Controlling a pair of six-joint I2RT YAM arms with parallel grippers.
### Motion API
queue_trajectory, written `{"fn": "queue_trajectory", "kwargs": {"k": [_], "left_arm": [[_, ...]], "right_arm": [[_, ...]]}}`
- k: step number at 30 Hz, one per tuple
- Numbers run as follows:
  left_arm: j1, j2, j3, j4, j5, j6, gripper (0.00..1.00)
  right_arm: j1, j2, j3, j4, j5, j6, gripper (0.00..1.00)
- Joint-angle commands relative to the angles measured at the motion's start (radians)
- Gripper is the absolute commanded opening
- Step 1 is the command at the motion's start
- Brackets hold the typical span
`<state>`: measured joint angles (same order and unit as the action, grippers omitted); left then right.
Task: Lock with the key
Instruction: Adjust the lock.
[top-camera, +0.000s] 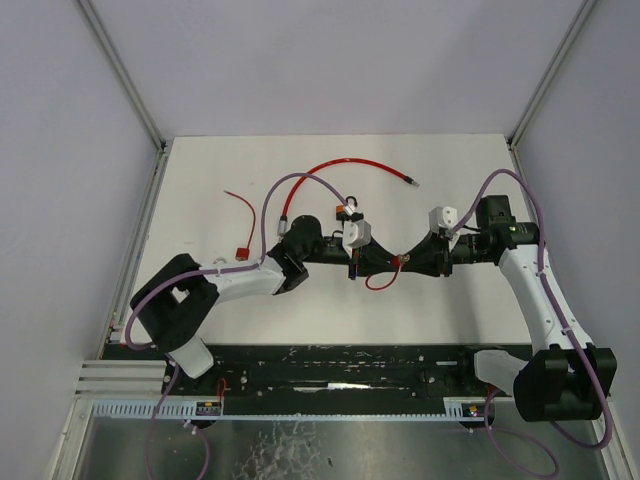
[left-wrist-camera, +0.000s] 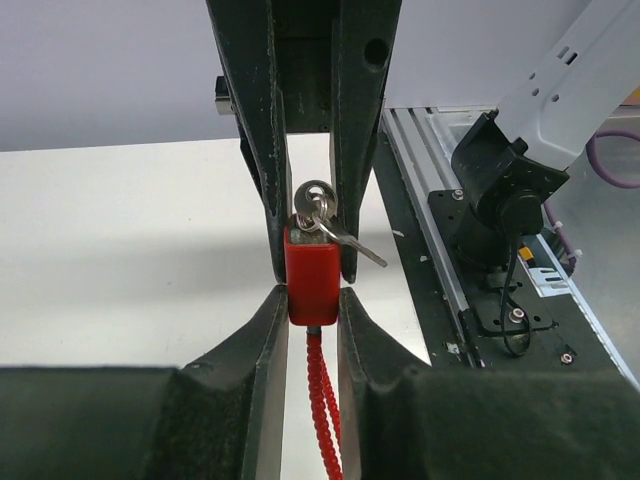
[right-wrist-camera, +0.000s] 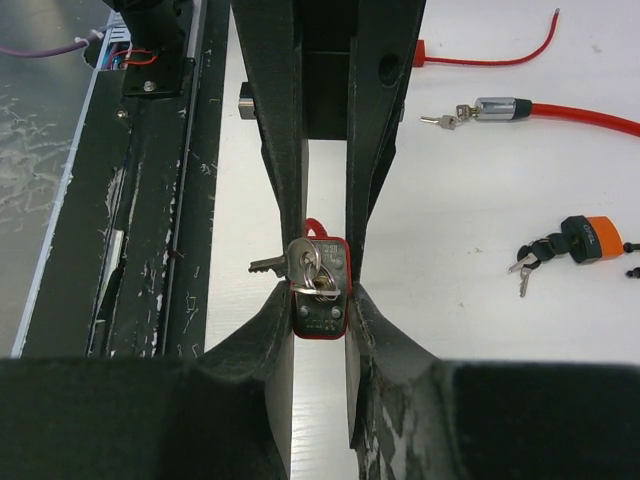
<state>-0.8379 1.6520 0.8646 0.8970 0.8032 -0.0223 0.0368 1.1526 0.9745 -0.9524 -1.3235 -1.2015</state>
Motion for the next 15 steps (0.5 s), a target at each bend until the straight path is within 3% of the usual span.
{"fn": "queue_trajectory", "kwargs": {"k": [1,2,8,12,15], "left_arm": [[-0.006,-0.018,0.0,0.02,0.0,0.05,0.0],[-0.006,-0.024,-0.007,0.016,-0.016,0.061,0.0],[-0.007,-0.062,-0.028,-0.05,-0.121,0.15,0.0],[-0.018,-0.086,-0.049,-0.061,-0.199,0.206,0.0],[-0.07,-0.104,-0.063,-0.099,-0.333,0.322,0.0]], "right_arm": [[0.014,-0.013,0.006,0.01,0.004,-0.013,0.3],[0.014,-0.017,0.005,0.014,0.014,-0.009,0.42],[0.01,-0.065,0.011,0.024,0.103,0.006,0.83],[-0.015,-0.119,0.003,0.032,0.103,-0.014,0.89],[-0.035,-0.17,-0.022,0.048,0.085,-0.028,0.9]]}}
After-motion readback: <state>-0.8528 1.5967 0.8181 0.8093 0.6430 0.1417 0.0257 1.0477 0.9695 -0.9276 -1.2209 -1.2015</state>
